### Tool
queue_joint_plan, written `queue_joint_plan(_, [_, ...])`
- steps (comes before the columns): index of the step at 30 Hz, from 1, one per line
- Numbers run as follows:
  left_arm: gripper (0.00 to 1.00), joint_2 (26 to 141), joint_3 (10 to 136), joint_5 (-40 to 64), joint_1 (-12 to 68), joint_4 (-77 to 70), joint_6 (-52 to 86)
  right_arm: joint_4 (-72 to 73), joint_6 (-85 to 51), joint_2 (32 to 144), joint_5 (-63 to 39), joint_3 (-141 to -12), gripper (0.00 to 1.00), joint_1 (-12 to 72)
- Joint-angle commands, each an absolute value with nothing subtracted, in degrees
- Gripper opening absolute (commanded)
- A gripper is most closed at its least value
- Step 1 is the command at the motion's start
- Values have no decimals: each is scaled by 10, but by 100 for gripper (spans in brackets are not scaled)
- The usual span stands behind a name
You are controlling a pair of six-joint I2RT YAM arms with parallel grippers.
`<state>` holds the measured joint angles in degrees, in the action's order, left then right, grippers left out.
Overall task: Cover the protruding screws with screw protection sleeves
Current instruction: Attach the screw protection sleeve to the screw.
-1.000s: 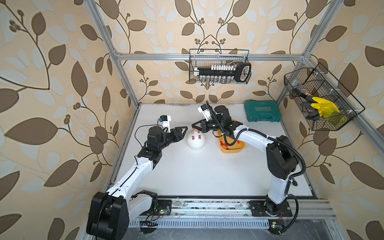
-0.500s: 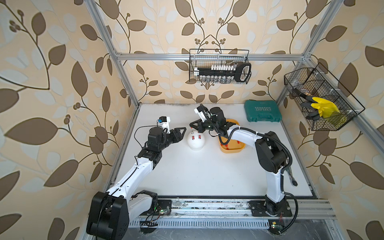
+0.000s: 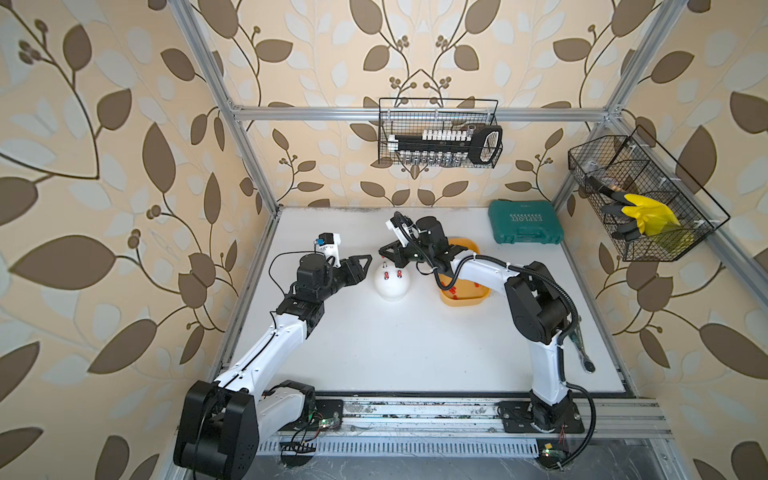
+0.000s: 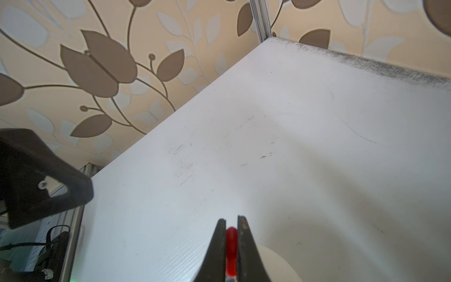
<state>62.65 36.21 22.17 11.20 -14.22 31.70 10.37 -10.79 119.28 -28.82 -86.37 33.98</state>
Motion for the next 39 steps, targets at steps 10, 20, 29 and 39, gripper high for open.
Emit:
queue_joint_plan(10, [58,626,357,222,113,-153,311,104,-92,1172,-281,-848,10,345])
queue_joint_plan(20, [58,630,358,226,112,-155,313,106,-95,1152,-280,-830,9,346])
queue_joint_plan(29, [58,631,361,228,113,-153,312,100,-98,1147,-280,-837,9,351])
queue_joint_plan(39, [58,629,359,226,112,-152,311,103,-93,1142,-272,-820,9,357])
